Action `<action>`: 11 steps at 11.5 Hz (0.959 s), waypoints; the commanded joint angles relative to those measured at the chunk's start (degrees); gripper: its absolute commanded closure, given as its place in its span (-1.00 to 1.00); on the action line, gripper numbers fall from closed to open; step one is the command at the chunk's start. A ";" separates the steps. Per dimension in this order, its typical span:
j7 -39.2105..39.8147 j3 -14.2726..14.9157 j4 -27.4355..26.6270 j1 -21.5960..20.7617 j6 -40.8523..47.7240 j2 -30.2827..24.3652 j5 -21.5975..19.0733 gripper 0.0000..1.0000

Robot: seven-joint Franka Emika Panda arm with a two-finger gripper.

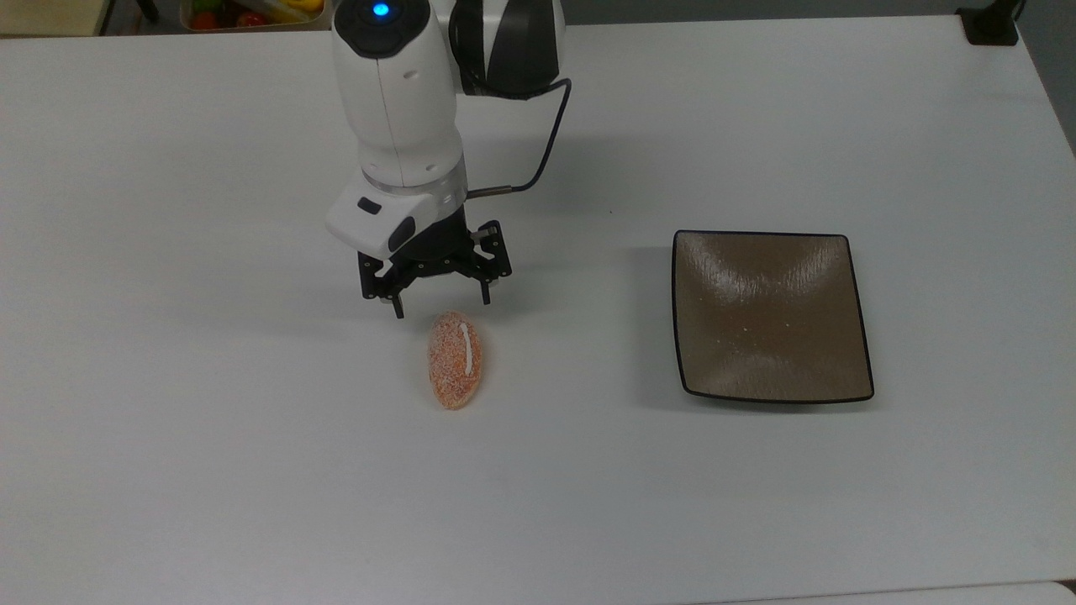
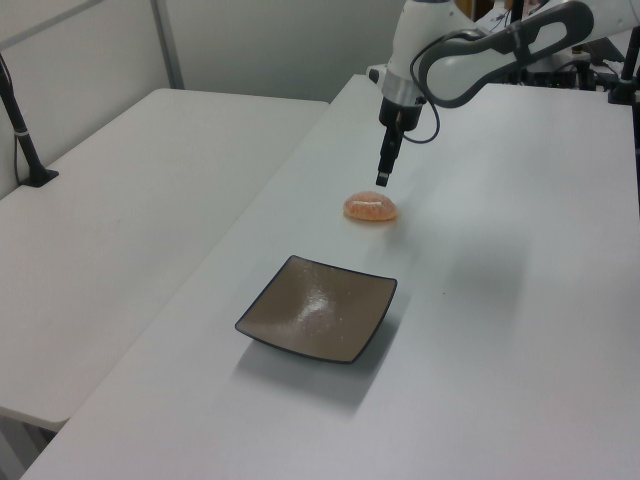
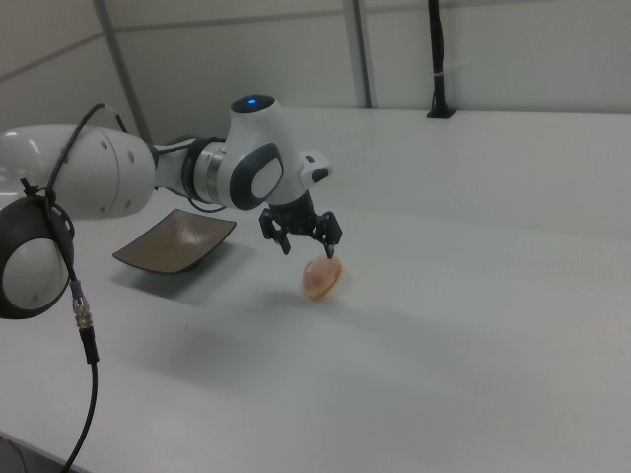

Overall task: Bread is placed on a ceramic plate
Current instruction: 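Move the open gripper over the bread roll and lower onto it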

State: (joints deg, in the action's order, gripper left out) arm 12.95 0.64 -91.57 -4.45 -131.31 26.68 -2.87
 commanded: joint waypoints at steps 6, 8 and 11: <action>-14.34 0.50 0.60 -2.14 -12.01 6.71 8.40 -1.00; -16.11 0.50 0.60 -2.40 -13.27 8.12 11.29 -1.00; -16.21 0.50 0.60 -2.40 -13.35 8.92 11.66 -1.00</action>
State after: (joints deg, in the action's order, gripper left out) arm -1.54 0.63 -91.50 -6.25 -143.60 34.97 7.50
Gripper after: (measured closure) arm 0.000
